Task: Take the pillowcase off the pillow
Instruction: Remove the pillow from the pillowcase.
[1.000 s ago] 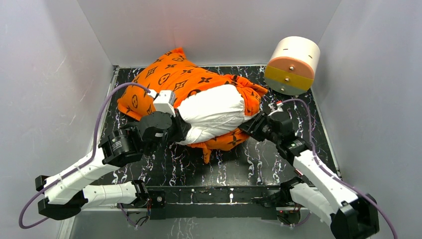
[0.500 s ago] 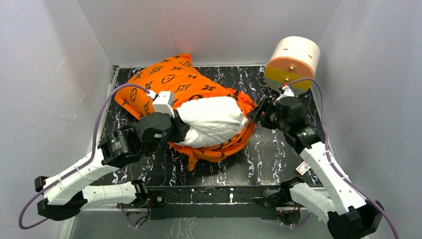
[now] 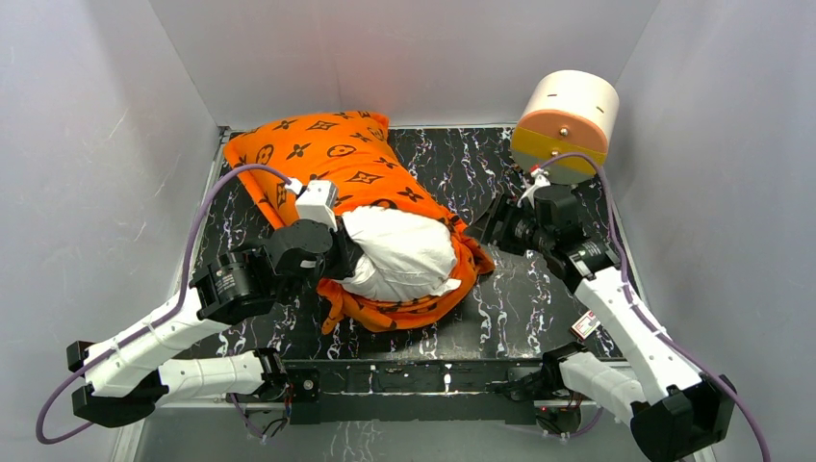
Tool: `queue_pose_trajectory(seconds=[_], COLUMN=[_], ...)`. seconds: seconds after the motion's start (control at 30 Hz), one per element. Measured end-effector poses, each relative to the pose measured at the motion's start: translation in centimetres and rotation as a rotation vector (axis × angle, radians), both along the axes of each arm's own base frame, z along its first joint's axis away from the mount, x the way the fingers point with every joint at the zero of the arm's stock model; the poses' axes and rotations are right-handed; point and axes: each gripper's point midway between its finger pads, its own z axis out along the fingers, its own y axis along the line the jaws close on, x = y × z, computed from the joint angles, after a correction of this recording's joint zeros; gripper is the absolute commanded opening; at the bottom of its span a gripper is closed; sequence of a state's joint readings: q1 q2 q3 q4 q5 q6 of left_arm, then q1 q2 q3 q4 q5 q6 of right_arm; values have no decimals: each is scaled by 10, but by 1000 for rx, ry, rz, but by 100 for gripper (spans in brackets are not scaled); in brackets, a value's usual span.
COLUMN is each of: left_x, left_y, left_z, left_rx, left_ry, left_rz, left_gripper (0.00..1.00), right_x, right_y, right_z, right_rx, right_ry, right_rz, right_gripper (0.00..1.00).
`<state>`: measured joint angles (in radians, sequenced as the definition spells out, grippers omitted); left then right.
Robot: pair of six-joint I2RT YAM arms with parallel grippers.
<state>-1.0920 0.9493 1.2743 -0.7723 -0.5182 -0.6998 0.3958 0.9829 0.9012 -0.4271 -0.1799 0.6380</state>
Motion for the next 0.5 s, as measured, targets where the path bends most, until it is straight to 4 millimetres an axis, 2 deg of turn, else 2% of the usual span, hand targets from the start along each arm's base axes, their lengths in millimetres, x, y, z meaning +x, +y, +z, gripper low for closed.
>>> queue_pose_trajectory(seconds=[0.1, 0.17, 0.27, 0.37, 0.43, 0.5], left_x=[0, 0, 0, -1, -1, -2], left_y=[0, -1, -1, -1, -2, -3], left_z=[-1, -1, -1, -2, -4, -5], left_rx=[1, 1, -2, -7, -8, -9], left_ry=[1, 2, 1, 3, 6, 10], left_rz=[-1, -2, -2, -4, -9, -14], left_gripper=[0, 0, 0, 0, 0, 0], right_x=[-20, -37, -61, -85, -94, -99], right_y=[2, 3, 6, 12, 21, 30], right_z=[-10, -26, -56, -83, -86, -83], right_rx=[46, 81, 122, 158, 164, 163], right_ry=[55, 114, 213, 338, 368, 355], right_rz=[17, 25, 50, 86, 115, 153], right_gripper=[80, 79, 64, 69, 74, 75])
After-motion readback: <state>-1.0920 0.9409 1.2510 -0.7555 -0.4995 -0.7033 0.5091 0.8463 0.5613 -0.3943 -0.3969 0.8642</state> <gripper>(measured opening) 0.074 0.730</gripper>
